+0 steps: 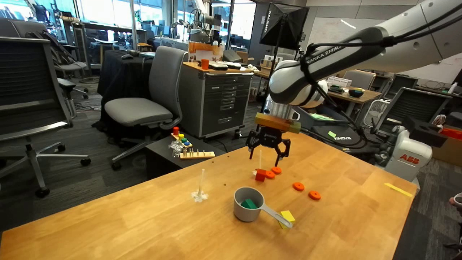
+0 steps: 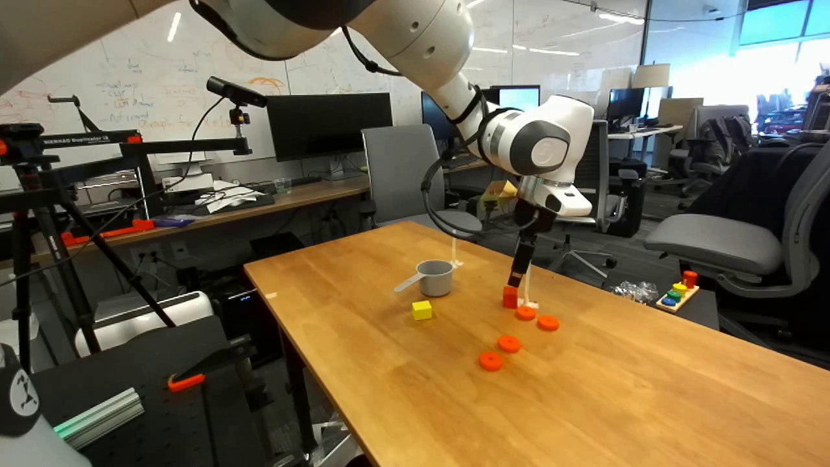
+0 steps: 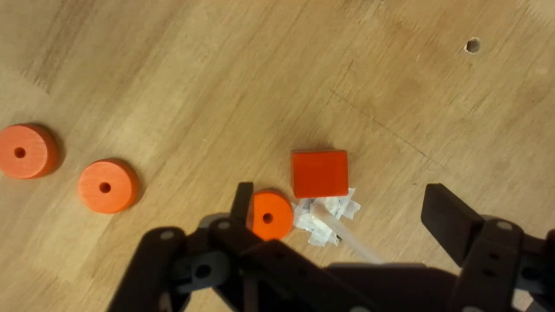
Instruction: Put the green, red and yellow blocks in the pot
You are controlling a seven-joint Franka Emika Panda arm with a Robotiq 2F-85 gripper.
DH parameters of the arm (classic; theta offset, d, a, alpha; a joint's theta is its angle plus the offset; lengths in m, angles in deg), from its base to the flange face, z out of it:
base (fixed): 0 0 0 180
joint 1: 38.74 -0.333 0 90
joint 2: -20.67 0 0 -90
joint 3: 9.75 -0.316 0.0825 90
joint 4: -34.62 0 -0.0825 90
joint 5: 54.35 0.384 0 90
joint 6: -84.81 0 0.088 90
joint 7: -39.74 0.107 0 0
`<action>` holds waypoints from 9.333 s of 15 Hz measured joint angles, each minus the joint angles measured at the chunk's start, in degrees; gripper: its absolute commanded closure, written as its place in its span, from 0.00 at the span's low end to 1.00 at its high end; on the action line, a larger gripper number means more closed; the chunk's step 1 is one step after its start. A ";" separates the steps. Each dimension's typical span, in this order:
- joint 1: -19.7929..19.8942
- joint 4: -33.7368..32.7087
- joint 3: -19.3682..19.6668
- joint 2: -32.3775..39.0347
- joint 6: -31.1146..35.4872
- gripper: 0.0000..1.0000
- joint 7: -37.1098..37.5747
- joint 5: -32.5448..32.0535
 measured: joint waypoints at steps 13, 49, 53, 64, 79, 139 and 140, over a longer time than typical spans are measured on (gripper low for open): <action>-0.19 -9.46 -0.36 7.93 -4.35 0.42 0.29 -0.04; -3.64 0.49 -10.52 -2.10 2.73 0.87 2.05 7.90; -3.87 7.19 -10.57 -5.78 6.13 0.87 2.05 8.63; -3.40 25.90 -10.41 -16.30 14.77 0.87 2.02 10.37; -1.51 38.36 -8.11 -22.58 16.36 0.00 1.80 10.66; -1.98 37.86 -6.40 -17.79 15.28 0.91 -9.09 3.48; -1.95 37.71 -6.41 -18.65 15.74 0.92 -9.09 3.91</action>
